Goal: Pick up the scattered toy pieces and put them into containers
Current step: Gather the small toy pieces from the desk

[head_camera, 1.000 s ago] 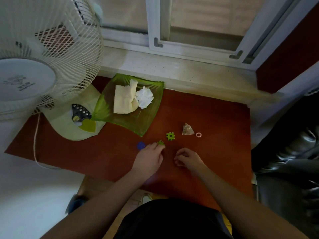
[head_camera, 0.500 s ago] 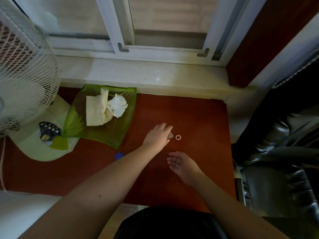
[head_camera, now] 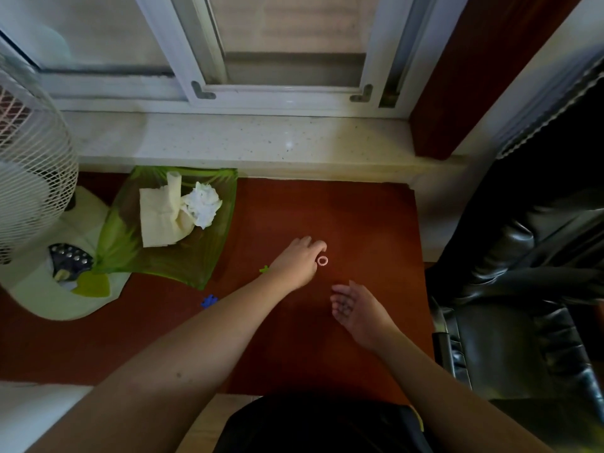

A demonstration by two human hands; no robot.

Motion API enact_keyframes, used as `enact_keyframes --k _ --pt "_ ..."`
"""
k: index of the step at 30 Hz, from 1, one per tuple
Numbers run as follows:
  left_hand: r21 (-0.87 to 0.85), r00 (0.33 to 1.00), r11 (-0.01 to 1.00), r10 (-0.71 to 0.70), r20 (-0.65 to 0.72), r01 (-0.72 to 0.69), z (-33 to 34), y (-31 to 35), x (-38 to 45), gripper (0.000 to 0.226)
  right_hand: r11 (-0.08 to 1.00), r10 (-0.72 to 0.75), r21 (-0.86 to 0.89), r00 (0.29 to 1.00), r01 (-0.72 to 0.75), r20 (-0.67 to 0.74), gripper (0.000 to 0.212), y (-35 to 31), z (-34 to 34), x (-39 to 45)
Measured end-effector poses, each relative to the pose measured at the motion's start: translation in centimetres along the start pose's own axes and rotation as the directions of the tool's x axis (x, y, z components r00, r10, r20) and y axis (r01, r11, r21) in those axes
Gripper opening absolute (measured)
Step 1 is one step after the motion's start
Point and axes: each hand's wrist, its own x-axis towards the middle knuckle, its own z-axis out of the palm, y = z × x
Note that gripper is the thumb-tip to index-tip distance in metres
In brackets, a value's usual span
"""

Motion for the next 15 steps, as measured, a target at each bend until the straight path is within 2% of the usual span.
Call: enact_keyframes --k 5,10,15 --pt "0.024 0.998 0.998 -0.063 -0.009 0.063 1.7 -0.6 0.2 0.045 1.0 -0.003 0.013 1.0 0.003 -0.025 0.035 -0.2 -0.8 0.1" --pt "0.014 0.999 1.0 -0.027 -0.047 0.028 1.9 -0.4 0.6 0.02 0.999 -0.026 0.02 0.999 0.027 -0.033 0.034 -0.6 -0.6 -0.3" --pt "-0.106 0.994 0.991 -0.087 -0.059 0.081 2.1 0.1 -0.2 0.013 0.999 -0.052 -0.012 0.998 0.051 -0.021 0.03 -0.7 -0.2 -0.6"
